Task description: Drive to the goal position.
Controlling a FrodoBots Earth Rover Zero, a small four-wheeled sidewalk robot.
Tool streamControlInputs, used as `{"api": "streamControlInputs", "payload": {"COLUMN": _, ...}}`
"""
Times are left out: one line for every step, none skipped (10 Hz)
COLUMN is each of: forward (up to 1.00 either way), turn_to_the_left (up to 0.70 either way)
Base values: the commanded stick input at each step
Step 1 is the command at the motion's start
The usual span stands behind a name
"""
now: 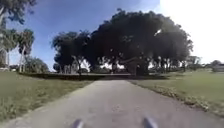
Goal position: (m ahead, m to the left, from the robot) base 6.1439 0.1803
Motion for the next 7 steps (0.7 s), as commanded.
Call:
{"api": "streamControlInputs", "payload": {"forward": 0.85, "turn_to_the_left": 0.00}}
{"api": "streamControlInputs", "payload": {"forward": 0.85, "turn_to_the_left": 0.00}}
{"api": "streamControlInputs", "payload": {"forward": 0.85, "turn_to_the_left": 0.00}}
{"api": "streamControlInputs", "payload": {"forward": 0.85, "turn_to_the_left": 0.00}}
{"api": "streamControlInputs", "payload": {"forward": 0.85, "turn_to_the_left": 0.00}}
{"api": "streamControlInputs", "payload": {"forward": 0.85, "turn_to_the_left": 0.00}}
{"api": "streamControlInputs", "payload": {"forward": 0.85, "turn_to_the_left": 0.00}}
